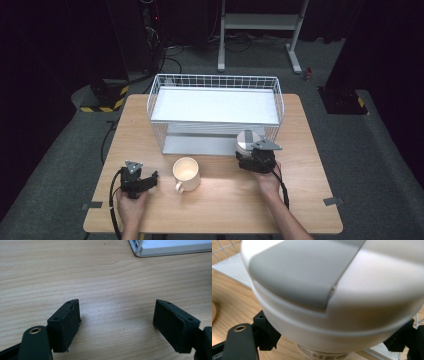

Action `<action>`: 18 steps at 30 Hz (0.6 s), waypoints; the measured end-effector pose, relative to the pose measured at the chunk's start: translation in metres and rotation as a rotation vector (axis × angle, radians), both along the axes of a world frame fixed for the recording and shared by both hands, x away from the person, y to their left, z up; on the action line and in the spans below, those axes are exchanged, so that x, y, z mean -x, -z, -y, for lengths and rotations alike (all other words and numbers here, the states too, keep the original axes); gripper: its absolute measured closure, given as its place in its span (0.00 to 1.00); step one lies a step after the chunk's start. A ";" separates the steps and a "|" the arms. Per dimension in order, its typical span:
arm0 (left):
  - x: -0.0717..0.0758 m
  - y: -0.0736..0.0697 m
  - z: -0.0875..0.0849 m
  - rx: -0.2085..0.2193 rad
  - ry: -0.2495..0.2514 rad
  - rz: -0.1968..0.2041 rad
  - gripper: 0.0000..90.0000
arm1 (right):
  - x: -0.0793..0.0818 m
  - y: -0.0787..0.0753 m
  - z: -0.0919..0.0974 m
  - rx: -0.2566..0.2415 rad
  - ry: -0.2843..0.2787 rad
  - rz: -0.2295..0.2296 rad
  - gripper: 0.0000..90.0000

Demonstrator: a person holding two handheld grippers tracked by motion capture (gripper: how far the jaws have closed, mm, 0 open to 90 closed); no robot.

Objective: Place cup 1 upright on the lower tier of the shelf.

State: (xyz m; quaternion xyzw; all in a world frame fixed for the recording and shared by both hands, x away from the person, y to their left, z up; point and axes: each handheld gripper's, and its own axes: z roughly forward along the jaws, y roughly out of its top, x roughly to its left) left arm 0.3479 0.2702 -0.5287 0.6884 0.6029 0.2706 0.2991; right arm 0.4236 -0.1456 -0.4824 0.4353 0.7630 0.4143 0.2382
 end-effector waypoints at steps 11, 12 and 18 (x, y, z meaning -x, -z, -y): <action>0.000 0.000 0.000 -0.002 -0.004 0.003 0.25 | -0.009 0.003 -0.006 0.025 0.006 0.007 0.21; 0.000 0.000 0.000 -0.002 -0.004 0.003 0.25 | -0.013 0.004 -0.008 0.020 0.010 0.001 0.21; 0.000 0.000 0.000 -0.002 -0.004 0.003 0.25 | -0.019 0.006 -0.010 0.009 0.020 0.015 0.21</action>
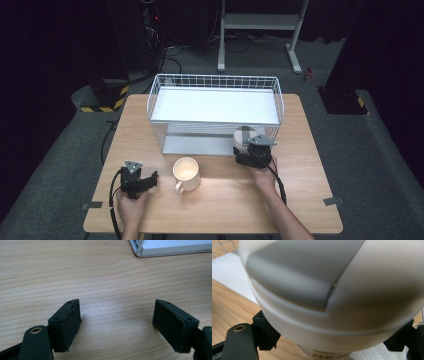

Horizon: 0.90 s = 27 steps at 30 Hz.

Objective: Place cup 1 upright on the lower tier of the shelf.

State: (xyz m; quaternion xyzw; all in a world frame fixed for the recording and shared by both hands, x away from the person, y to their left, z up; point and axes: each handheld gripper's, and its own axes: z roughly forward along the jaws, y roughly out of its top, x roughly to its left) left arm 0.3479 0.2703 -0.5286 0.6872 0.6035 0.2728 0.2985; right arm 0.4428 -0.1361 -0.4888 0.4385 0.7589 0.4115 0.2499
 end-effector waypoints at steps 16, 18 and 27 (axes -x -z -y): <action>0.000 0.000 0.000 0.011 -0.006 -0.001 0.26 | -0.009 0.003 -0.002 0.050 0.001 0.028 0.19; 0.000 0.000 0.000 0.010 -0.005 -0.001 0.26 | -0.009 0.003 -0.001 0.050 0.001 0.014 0.17; 0.000 0.000 0.000 0.010 -0.007 -0.001 0.26 | -0.003 0.010 0.002 0.068 0.017 -0.031 0.18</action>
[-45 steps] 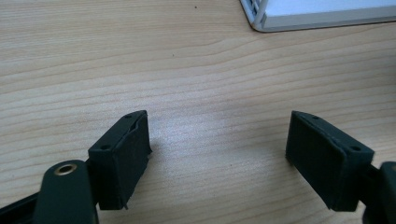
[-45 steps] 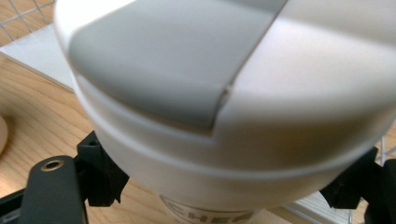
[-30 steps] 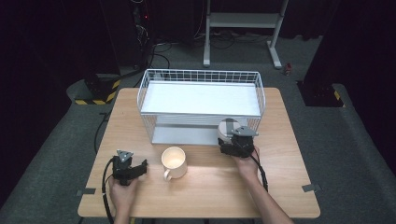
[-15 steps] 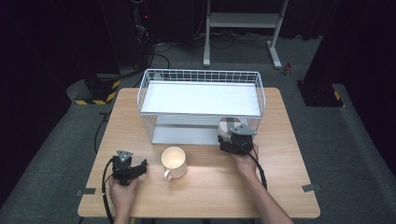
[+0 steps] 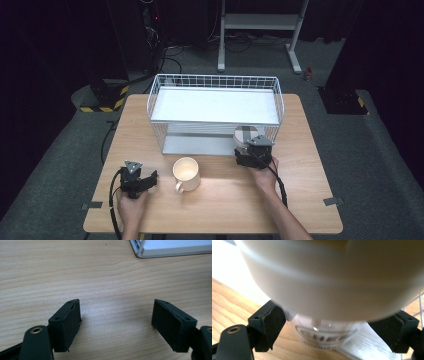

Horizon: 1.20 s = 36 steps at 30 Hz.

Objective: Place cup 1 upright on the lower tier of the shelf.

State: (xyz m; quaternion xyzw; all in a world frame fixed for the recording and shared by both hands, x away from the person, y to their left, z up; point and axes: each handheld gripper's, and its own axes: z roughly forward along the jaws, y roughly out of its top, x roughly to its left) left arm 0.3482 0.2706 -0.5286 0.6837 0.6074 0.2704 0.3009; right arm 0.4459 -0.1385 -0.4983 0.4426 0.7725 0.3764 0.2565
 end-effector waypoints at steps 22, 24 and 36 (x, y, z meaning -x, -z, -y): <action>-0.001 0.000 0.000 0.003 -0.007 0.005 0.26 | -0.002 0.016 0.005 0.014 0.060 -0.063 0.34; 0.000 0.000 0.000 0.002 -0.006 0.004 0.26 | -0.003 0.016 0.006 -0.005 0.059 -0.072 0.35; -0.001 0.000 0.000 0.003 -0.008 0.005 0.26 | -0.007 0.008 0.006 -0.013 0.057 -0.082 0.44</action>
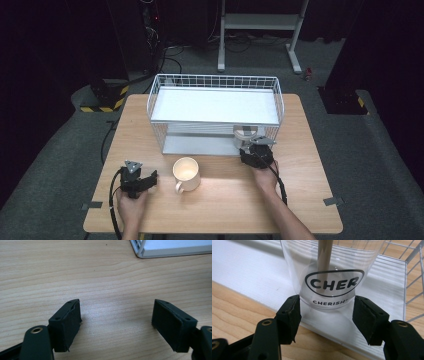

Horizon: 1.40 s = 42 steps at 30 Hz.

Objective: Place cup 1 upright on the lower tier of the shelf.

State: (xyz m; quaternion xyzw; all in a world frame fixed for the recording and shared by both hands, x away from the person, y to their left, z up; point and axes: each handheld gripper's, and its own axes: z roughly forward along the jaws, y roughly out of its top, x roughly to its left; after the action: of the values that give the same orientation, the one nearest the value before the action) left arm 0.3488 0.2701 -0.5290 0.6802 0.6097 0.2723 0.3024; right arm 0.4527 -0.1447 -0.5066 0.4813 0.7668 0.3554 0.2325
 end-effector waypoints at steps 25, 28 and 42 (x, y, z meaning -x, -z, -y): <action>0.000 0.000 0.000 -0.001 -0.004 0.003 0.26 | -0.012 0.005 -0.002 -0.005 0.076 0.019 0.66; 0.000 0.000 0.000 -0.001 -0.004 0.003 0.26 | -0.010 0.003 -0.002 -0.012 0.086 0.013 0.62; 0.000 0.000 0.000 -0.004 -0.002 0.001 0.26 | 0.003 -0.008 0.006 -0.030 0.030 0.014 0.50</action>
State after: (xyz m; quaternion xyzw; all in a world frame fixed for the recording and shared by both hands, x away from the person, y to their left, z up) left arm 0.3489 0.2697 -0.5290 0.6801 0.6095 0.2740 0.3013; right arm 0.4500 -0.1512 -0.4985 0.4938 0.7523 0.3668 0.2361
